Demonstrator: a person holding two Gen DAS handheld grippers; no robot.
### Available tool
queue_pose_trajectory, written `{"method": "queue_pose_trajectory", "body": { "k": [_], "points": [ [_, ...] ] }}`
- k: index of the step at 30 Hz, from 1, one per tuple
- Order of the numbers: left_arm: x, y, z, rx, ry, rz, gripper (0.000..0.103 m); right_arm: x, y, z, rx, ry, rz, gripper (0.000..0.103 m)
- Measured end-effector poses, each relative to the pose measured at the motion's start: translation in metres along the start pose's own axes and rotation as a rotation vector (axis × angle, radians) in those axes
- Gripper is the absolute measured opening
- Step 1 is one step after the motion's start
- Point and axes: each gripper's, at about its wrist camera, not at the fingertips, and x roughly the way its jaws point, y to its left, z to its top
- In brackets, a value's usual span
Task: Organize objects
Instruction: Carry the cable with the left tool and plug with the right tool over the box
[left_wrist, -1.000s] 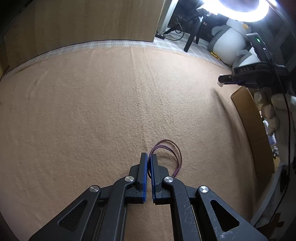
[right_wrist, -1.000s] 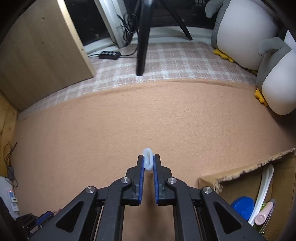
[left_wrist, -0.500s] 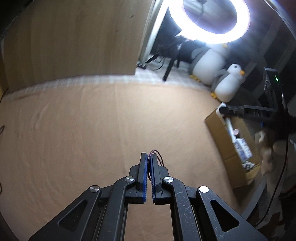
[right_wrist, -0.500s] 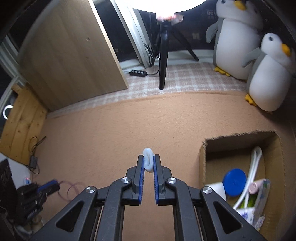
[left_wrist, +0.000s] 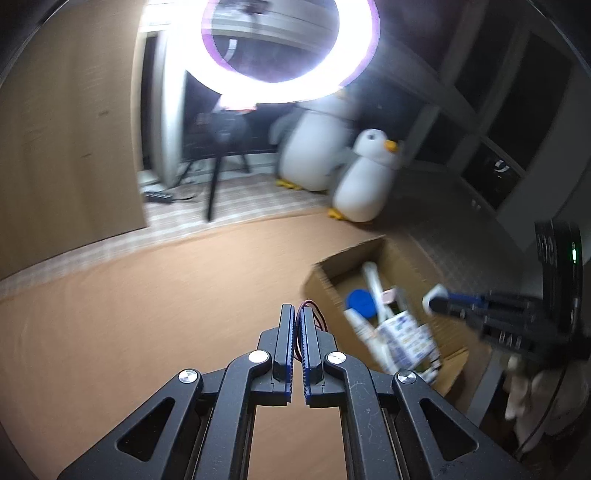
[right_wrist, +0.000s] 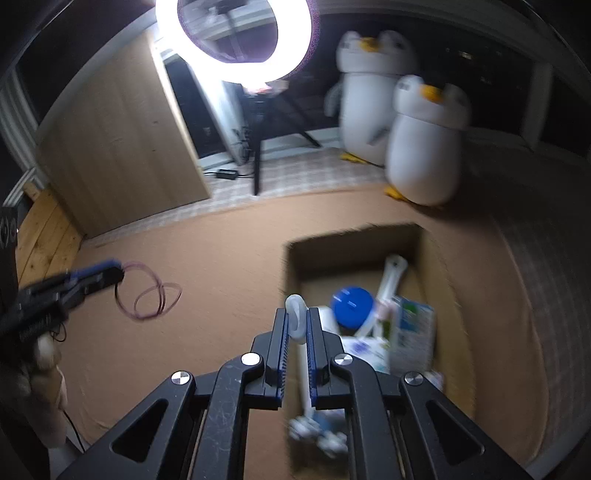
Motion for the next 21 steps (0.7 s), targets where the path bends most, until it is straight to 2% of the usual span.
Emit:
{"method": "queue_pose_trajectory", "body": {
  "k": [7,15,21],
  "points": [
    [0.058,-0.046,0.023,-0.01,0.051,-0.084,0.003,-0.008,-0.034,-0.033,0.064,0.019,-0.036,0.008],
    [0.119,-0.081,0.03,0.034,0.12,-0.057,0.003,-0.006,-0.047,-0.05,0.091,0.05,-0.041,0.009],
    [0.141,-0.094,0.036,0.063,0.135,-0.03,0.003,-0.005,-0.051,-0.056,0.096,0.054,-0.043,0.011]
  ]
}}
